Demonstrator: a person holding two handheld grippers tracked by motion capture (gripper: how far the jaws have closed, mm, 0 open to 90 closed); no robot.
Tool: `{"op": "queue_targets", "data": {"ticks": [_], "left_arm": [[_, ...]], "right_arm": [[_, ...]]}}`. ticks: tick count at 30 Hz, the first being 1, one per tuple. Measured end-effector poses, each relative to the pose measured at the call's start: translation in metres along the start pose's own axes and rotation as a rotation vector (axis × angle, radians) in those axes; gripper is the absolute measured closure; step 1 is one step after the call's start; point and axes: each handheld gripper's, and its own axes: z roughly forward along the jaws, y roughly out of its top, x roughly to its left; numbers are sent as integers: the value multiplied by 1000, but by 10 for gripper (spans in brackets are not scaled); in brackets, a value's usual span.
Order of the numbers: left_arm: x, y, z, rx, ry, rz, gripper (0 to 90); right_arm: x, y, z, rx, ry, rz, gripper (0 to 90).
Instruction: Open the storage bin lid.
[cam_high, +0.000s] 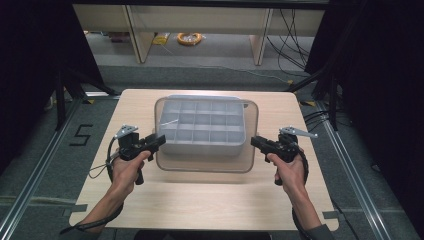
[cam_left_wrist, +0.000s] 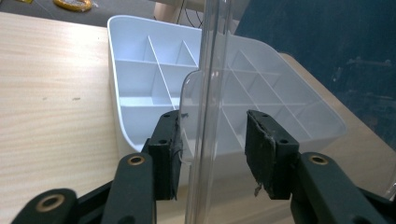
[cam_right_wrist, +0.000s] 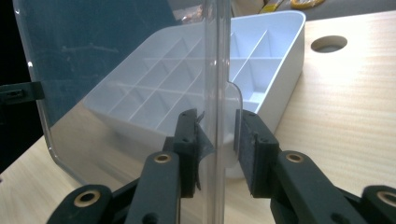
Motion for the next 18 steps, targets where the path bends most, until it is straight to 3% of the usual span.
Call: {"op": "queue_targets", "data": {"ticks": [1,4,7,15,17,18], "left_arm": [[1,-2,-1,4,-4,-7,565],[1,-8,-2,9,-5,-7,569],[2,-12,-4,12,-4,-11,569],[2,-23,-12,21,-4,-10,572],[2,-26,-14,25,-2,-12,571],[2,-28,-15,32,1,-6,571]], "right_arm": [[3,-2,-1,14,1,42,711],[-2,-10,1,18,-7,-4,711],[0,-12,0,27,5,24,711],[4,-23,-2,21,3,4,711],[6,-26,-4,27,3,13,711],[8,-28,-5,35,-1,40,711]]}}
